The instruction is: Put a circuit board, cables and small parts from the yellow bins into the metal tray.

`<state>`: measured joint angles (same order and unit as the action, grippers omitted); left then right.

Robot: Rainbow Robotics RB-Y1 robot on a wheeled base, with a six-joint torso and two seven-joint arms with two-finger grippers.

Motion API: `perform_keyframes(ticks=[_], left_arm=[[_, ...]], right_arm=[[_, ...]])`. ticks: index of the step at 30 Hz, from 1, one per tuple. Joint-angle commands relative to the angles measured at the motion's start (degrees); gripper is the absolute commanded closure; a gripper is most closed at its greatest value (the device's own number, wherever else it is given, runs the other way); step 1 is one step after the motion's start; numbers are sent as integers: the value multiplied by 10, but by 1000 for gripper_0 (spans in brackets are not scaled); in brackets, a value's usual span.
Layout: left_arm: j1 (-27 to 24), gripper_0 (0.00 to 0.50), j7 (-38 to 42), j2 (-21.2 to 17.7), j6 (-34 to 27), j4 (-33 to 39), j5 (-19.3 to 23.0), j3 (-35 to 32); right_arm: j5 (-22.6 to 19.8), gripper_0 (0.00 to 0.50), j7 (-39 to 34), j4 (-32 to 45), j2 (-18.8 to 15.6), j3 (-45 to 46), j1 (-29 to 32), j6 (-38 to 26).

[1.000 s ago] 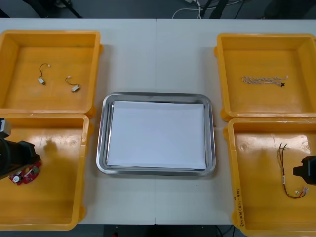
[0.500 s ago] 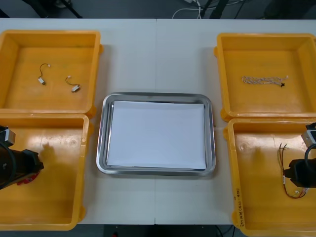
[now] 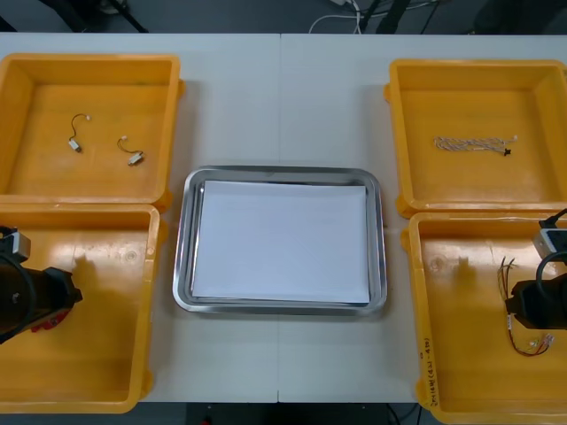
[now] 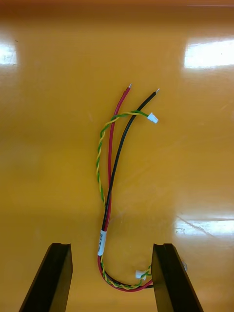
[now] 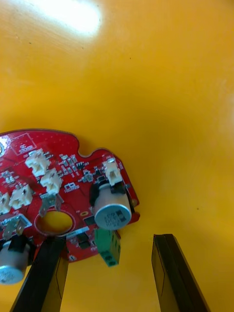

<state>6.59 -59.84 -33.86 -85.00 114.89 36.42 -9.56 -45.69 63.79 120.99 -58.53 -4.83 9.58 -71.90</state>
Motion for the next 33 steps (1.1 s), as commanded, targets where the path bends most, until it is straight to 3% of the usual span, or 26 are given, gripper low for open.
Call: perform_keyframes(ticks=[1,14,15,16,17,18,33], left_arm=[[11,0,62,7,11,-2,-9,12],[11,0,60,7,11,-2,-11,13],[12,167,59,7,10,-2,-11,13],[11,234,59,7,10,-2,-11,13],[11,400,58,7,10,-2,-11,13],[11,496,57,7,10,-2,-11,13],[11,500,56,6,10,-2,-13,13]], right_arm=[[2,26,14,-11,3,-15,-13,11],[16,27,10,-30,4,-47,-17,29],[15,27,8,-30,4,-47,-17,29],[15,27,8,-30,4,-47,-17,29],[15,27,8,-33,7,-47,-17,29],[15,27,9,-36,9,-47,-17,30],[40,27,10,-47,34,-56,-19,34]])
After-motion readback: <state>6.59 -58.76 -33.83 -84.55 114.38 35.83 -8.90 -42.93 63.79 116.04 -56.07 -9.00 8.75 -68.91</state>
